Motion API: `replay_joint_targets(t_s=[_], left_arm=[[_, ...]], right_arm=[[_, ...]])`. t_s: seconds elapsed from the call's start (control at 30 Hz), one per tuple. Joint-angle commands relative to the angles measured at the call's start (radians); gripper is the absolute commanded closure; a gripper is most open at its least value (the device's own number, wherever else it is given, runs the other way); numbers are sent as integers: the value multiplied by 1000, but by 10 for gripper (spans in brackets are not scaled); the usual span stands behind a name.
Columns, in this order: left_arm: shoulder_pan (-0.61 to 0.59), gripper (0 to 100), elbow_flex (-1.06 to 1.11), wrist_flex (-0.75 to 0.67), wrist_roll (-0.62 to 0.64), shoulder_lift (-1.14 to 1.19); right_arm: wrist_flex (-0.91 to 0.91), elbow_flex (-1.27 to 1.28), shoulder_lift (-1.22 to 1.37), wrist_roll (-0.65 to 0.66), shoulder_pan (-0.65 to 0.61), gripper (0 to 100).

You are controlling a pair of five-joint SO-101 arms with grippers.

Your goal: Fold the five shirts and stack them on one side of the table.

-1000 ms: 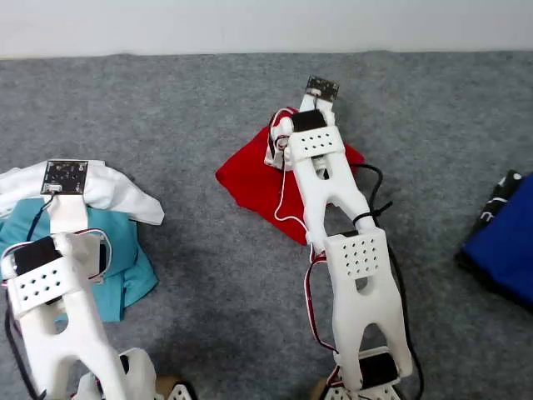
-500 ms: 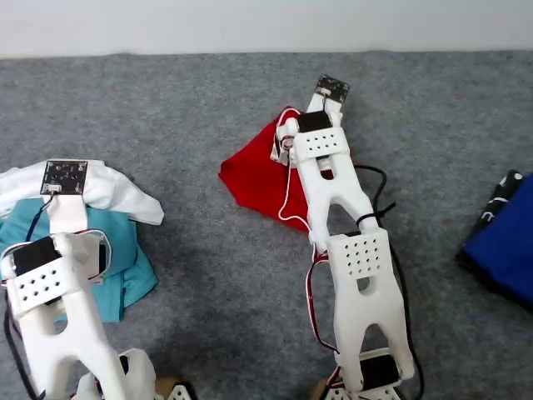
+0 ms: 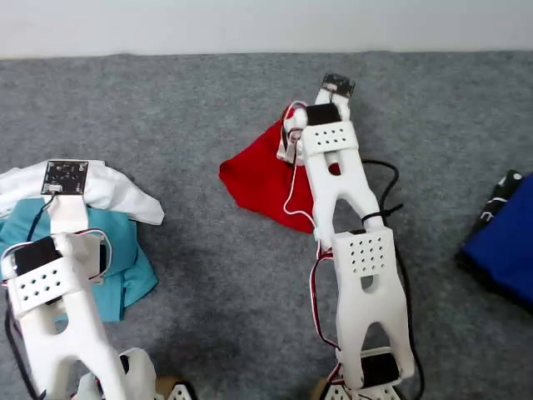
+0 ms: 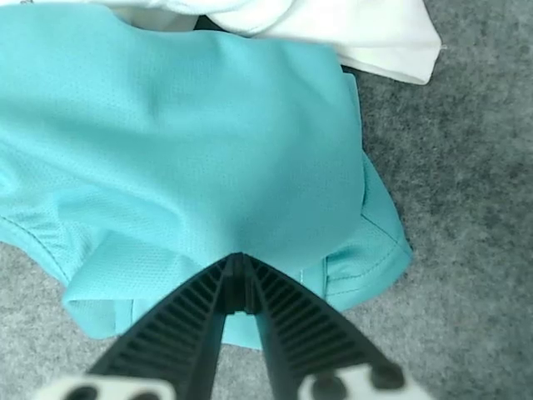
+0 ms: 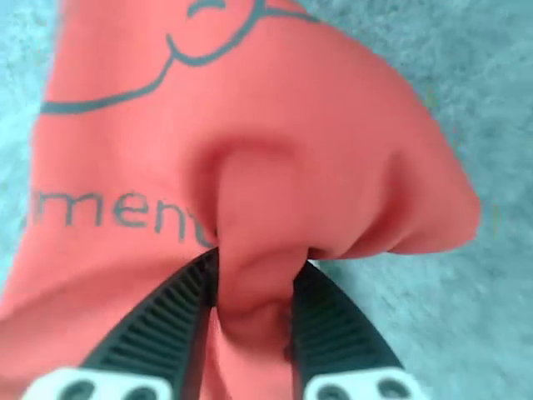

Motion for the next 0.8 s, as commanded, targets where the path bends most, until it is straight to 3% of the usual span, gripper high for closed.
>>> replay_joint_targets(t_s=[0.0,0.17,0.47,0.77], left_arm=[[5,998,-13,-15,-2,-25],[5,998,-16,-8,-2,-25],[5,998,-10,-12,0,-18],[5,998,-12,-14,0,-18]], right_arm=[[113,-123,-113,68,15,989],[222,-255,-117,144,81,989],[236,-370,-122,322,288,991],[236,-104,-375,473,453,991]])
